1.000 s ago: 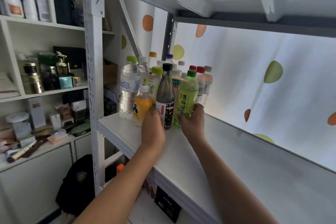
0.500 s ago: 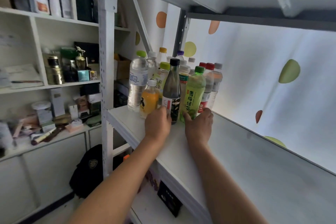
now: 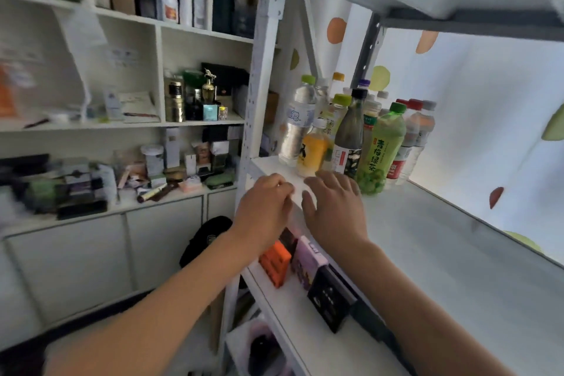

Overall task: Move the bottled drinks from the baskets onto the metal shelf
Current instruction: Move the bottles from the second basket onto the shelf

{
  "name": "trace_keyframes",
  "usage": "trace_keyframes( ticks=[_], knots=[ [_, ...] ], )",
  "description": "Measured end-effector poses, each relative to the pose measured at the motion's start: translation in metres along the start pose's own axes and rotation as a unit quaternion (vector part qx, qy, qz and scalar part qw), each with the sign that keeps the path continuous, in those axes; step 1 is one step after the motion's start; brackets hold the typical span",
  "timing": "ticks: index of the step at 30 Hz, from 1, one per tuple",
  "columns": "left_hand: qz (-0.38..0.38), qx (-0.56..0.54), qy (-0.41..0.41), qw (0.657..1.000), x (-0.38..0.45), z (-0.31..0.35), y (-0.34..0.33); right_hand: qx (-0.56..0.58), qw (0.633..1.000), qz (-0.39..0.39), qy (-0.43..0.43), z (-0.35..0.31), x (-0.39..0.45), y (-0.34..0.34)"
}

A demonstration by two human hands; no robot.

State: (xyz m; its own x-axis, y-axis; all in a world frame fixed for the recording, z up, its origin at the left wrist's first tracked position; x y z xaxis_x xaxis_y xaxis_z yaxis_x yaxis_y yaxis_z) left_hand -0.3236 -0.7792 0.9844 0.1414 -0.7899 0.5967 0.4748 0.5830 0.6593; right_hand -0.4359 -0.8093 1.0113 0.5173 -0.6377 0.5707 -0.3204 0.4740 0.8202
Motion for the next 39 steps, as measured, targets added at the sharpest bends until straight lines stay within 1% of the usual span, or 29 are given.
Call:
trace_keyframes(
  ticks=[2, 4, 7, 10, 15, 17, 21, 24, 28, 33, 35, 37, 39],
  knots=[
    [0.029, 0.029, 0.017, 0.999, -0.028, -0.026, 0.038, 0.011, 0.999, 0.015, 0.048, -0.055, 0.001, -0.001],
    [0.066, 0.067, 0.044, 0.995, -0.062, -0.063, 0.083, 0.032, 0.995, 0.009, 0.091, -0.119, 0.003, -0.009],
    [0.09, 0.119, 0.124, 0.981, -0.115, -0.131, 0.149, 0.058, 0.987, 0.009, 0.147, -0.215, 0.001, -0.024],
    [0.116, 0.154, 0.197, 0.961, -0.183, -0.197, 0.219, 0.094, 0.972, 0.016, 0.215, -0.327, -0.009, -0.034],
    [0.165, 0.225, 0.286, 0.917, -0.301, -0.276, 0.337, 0.171, 0.935, 0.045, 0.307, -0.503, -0.039, -0.038],
    [0.188, 0.251, 0.302, 0.9, -0.344, -0.294, 0.383, 0.2, 0.923, 0.036, 0.327, -0.564, -0.053, -0.035],
    [0.218, 0.293, 0.38, 0.85, -0.434, -0.317, 0.471, 0.259, 0.883, 0.018, 0.39, -0.683, -0.091, -0.022],
    [0.224, 0.326, 0.417, 0.818, -0.487, -0.315, 0.515, 0.303, 0.858, 0.01, 0.414, -0.746, -0.121, -0.009],
    [0.251, 0.361, 0.454, 0.775, -0.551, -0.302, 0.558, 0.353, 0.817, -0.026, 0.455, -0.814, -0.162, 0.008],
    [0.298, 0.384, 0.532, 0.693, -0.617, -0.301, 0.595, 0.387, 0.765, -0.065, 0.511, -0.886, -0.201, 0.019],
    [0.321, 0.391, 0.549, 0.665, -0.637, -0.305, 0.61, 0.398, 0.746, -0.086, 0.527, -0.916, -0.211, 0.018],
    [0.33, 0.399, 0.563, 0.644, -0.652, -0.311, 0.624, 0.421, 0.723, -0.105, 0.537, -0.943, -0.217, 0.017],
    [0.341, 0.41, 0.586, 0.611, -0.667, -0.323, 0.64, 0.441, 0.695, -0.122, 0.554, -0.976, -0.22, 0.015]
  ],
)
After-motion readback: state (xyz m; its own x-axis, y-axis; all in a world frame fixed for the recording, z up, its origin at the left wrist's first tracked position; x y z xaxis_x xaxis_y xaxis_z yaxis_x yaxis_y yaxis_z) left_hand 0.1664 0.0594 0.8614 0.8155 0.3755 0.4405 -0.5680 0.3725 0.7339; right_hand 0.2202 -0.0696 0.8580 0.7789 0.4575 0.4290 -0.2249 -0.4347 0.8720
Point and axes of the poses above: each hand's wrist, its own x-axis towards the middle knuckle, its own y-axis out of the back of the hand, z = x × y, the point moved 8 cm from there along x, towards the middle knuckle, and after that the axes turned 8 degrees about -x, right-handed, at the moved point
